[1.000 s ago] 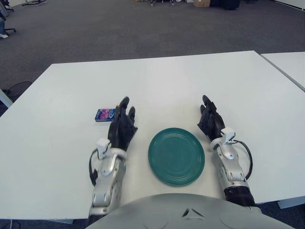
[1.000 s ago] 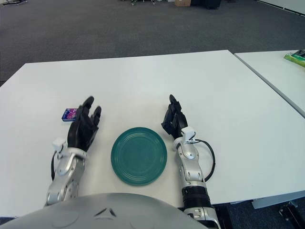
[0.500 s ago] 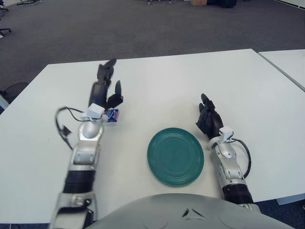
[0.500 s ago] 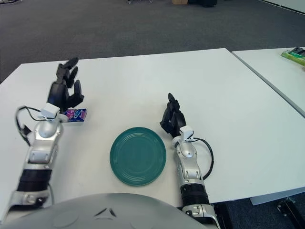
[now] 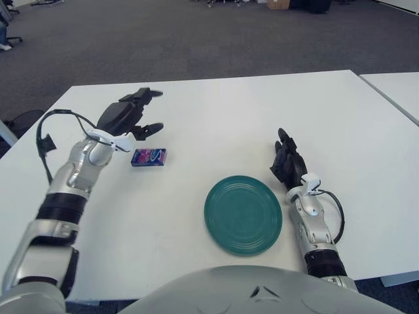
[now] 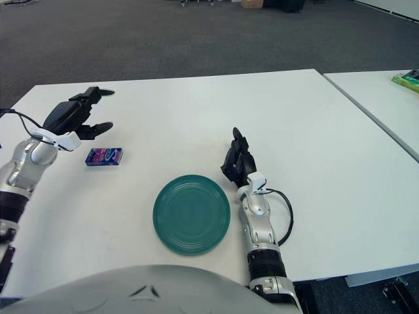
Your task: Put the gum into the plate.
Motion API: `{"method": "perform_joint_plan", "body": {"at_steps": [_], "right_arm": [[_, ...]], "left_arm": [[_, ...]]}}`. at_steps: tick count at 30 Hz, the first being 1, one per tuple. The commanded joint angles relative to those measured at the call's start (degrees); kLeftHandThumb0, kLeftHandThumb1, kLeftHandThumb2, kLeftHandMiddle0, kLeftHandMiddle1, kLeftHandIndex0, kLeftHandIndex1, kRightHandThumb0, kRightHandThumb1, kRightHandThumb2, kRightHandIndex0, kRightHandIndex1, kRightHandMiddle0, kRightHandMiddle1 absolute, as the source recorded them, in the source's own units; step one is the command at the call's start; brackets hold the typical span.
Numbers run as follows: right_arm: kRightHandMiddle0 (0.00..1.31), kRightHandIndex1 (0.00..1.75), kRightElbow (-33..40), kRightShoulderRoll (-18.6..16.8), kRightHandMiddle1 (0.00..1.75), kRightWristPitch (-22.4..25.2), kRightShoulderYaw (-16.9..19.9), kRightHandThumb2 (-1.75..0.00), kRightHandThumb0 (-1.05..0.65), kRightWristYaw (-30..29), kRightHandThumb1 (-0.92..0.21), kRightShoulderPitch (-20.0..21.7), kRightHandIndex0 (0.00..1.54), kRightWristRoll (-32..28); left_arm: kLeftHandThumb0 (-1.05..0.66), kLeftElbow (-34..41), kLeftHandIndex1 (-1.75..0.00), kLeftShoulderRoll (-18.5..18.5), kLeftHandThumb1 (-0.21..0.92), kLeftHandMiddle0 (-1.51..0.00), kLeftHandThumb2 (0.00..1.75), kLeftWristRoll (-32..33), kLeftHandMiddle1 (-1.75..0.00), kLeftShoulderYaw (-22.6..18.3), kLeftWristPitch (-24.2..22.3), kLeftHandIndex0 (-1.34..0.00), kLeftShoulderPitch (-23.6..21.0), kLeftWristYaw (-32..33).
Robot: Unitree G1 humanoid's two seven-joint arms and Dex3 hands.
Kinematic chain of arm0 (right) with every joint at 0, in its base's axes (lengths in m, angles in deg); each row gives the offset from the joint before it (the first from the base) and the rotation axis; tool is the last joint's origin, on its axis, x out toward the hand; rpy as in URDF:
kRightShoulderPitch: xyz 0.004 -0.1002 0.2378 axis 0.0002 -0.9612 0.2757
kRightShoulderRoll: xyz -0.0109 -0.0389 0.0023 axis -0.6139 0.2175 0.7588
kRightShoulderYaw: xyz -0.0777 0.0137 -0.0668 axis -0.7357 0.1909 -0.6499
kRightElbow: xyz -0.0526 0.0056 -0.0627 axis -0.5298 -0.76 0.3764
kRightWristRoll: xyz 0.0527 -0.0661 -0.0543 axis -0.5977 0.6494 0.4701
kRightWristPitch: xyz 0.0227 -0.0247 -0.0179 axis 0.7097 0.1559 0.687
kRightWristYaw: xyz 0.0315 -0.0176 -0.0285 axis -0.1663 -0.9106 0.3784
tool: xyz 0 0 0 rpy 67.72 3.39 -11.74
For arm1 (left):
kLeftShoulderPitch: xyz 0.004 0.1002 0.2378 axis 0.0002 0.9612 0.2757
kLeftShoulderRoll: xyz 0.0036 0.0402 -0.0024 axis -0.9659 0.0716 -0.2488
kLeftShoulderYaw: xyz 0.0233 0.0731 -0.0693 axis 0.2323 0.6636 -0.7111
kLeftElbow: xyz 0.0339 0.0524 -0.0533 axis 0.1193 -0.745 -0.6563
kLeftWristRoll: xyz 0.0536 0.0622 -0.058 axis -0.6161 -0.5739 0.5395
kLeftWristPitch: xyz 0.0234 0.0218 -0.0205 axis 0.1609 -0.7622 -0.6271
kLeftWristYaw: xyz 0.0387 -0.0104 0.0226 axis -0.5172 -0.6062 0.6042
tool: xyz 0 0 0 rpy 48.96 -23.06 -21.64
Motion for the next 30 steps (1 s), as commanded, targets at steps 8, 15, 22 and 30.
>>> {"method": "perform_joint_plan", "body": {"at_steps": [8,15,22,30], "right_arm": [[0.00,0.01,-5.04,-0.01,0.22,3.87,0.34,-0.95,-0.78,0.04,-0.92,-4.10,0.10,-0.20],[0.00,0.00,-4.23,0.47,0.19,4.74,0.41,-0.95,-0.79,0.36,-0.92,-4.41,0.08,-0.36],[0.00,0.01,-4.44,0.71,0.19,5.17,0.62,-0.95,-0.78,0.52,-0.92,-4.14,0.09,-0.55],[0.00,0.01,-4.33,0.91,0.21,5.40,0.65,-0.96,-0.78,0.48,-0.92,-4.17,0.10,-0.63]], "left_arm": [[-1.05,-16.17,-0.83,-4.43,0.92,-0.20,0.42,-5.47,-0.01,9.29,6.07,0.00,-5.40,-3.92],[-1.05,-25.62,-0.64,-3.11,0.92,-0.11,0.46,-4.77,0.00,12.89,8.94,0.00,-8.83,-6.84],[-1.05,-29.53,-0.58,-1.55,0.92,-0.07,0.45,-4.61,0.00,15.11,9.34,0.00,-9.02,-7.65],[-1.05,-32.37,-0.55,-0.04,0.92,-0.05,0.45,-4.30,0.00,17.16,9.22,0.00,-9.52,-9.22]]}}
